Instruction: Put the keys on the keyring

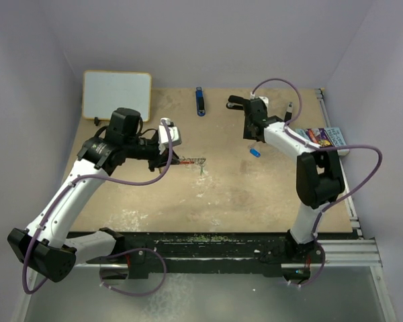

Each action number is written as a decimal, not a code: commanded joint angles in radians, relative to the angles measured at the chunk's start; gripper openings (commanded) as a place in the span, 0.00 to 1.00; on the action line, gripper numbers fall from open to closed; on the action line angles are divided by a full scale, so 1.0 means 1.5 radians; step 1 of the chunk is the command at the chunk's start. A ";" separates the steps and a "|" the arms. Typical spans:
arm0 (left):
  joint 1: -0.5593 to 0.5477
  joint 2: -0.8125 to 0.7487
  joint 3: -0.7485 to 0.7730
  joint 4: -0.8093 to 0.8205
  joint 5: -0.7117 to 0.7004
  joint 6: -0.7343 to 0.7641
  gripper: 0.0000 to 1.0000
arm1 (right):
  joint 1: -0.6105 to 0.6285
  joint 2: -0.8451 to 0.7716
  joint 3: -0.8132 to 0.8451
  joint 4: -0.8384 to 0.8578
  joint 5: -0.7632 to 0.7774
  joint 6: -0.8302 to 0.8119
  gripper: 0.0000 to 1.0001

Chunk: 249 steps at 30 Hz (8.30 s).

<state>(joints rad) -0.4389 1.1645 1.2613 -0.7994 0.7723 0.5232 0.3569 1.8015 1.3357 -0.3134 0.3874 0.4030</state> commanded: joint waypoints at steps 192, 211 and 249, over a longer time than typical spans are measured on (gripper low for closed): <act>-0.001 -0.010 0.024 0.133 -0.223 -0.132 0.04 | 0.374 -0.384 -0.203 0.118 -0.295 0.138 0.00; 0.000 -0.031 -0.003 0.149 -0.273 -0.138 0.04 | 0.357 -0.124 -0.269 0.168 -0.286 0.113 0.00; -0.002 -0.036 -0.012 0.119 -0.134 -0.147 0.04 | 0.342 -0.491 -0.201 0.210 -0.581 -0.024 0.00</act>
<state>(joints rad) -0.4389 1.1481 1.2449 -0.6598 0.4980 0.3325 0.8745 1.0813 0.9581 -0.0174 -0.3756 0.4229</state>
